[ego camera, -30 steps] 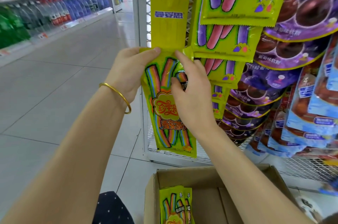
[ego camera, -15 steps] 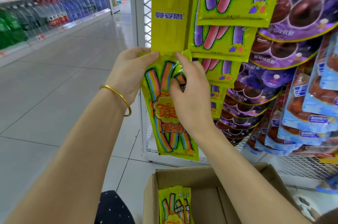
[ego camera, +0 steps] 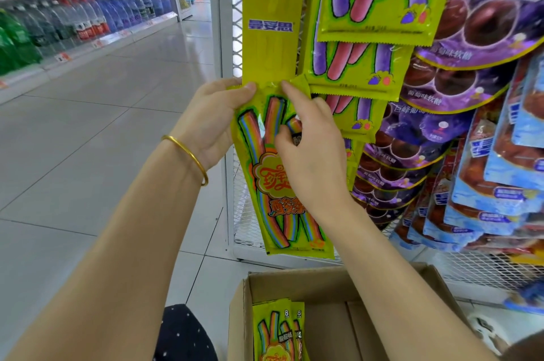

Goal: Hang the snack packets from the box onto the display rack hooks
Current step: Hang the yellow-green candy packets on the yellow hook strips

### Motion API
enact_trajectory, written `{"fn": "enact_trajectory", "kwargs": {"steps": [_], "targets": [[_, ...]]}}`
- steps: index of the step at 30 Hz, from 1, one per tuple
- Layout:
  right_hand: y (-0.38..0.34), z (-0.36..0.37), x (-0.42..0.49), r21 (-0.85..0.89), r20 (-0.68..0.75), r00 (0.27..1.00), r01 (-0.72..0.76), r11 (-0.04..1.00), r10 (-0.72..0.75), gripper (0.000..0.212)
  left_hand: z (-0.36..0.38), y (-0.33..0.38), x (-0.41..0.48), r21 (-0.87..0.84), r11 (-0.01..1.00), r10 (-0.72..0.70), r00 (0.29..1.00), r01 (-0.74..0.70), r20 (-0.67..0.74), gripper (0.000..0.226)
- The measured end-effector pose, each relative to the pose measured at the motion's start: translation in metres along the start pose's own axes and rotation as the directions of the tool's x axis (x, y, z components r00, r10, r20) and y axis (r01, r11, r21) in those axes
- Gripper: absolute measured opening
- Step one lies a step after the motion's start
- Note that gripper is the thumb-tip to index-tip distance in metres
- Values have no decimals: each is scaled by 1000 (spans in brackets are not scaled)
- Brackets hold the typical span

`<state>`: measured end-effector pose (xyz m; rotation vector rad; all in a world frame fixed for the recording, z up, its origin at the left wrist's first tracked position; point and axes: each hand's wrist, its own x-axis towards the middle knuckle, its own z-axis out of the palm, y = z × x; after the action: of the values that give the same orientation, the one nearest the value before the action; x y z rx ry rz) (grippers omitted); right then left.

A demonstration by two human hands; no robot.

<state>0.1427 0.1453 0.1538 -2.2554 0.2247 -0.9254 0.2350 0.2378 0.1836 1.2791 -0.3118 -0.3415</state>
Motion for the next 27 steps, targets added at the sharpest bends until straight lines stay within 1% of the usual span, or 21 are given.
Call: {"fn": "enact_trajectory", "kwargs": {"steps": [3, 6, 9, 11, 13, 18, 20, 22, 23, 24, 25, 26, 27], "targets": [[4, 1, -3, 41, 7, 1000, -15, 999, 15, 56, -4, -3, 2, 14, 999, -29, 999, 29, 14, 46], [9, 1, -5, 107, 19, 1000, -22, 994, 20, 56, -4, -4, 2, 27, 999, -26, 1000, 26, 16, 44], [16, 5, -11, 131, 13, 1000, -3, 991, 1, 54, -3, -7, -2, 61, 998, 9, 999, -11, 36, 32], [22, 12, -19, 134, 8, 1000, -6, 991, 5, 53, -3, -9, -5, 84, 996, 17, 997, -24, 81, 21], [30, 19, -27, 125, -9, 1000, -5, 992, 6, 54, -4, -12, -8, 103, 994, 20, 993, -33, 120, 20], [44, 24, -33, 131, -16, 998, 68, 989, -67, 59, -10, -16, -10, 176, 980, 67, 986, -94, 152, 18], [51, 21, -43, 100, -73, 992, 109, 989, -102, 57, -12, -18, -12, 229, 967, 77, 986, -110, 150, 17], [64, 21, -61, 76, -166, 978, 142, 987, -128, 51, -14, -19, -15, 277, 953, 88, 988, -121, 129, 16], [74, 22, -75, 87, -194, 976, 115, 990, -96, 48, -15, -20, -16, 298, 947, 88, 989, -120, 117, 17], [87, 25, -89, 114, -185, 982, 46, 992, -24, 43, -17, -21, -17, 319, 941, 85, 991, -115, 106, 20], [101, 31, -106, 134, -127, 989, -62, 989, 79, 38, -18, -24, -19, 337, 935, 78, 992, -106, 97, 24], [116, 38, -123, 126, -20, 979, -198, 972, 202, 34, -20, -26, -20, 360, 929, 67, 994, -92, 81, 29], [135, 47, -141, 72, 121, 935, -342, 937, 332, 31, -23, -28, -20, 399, 914, 51, 997, -67, 50, 32]]}}
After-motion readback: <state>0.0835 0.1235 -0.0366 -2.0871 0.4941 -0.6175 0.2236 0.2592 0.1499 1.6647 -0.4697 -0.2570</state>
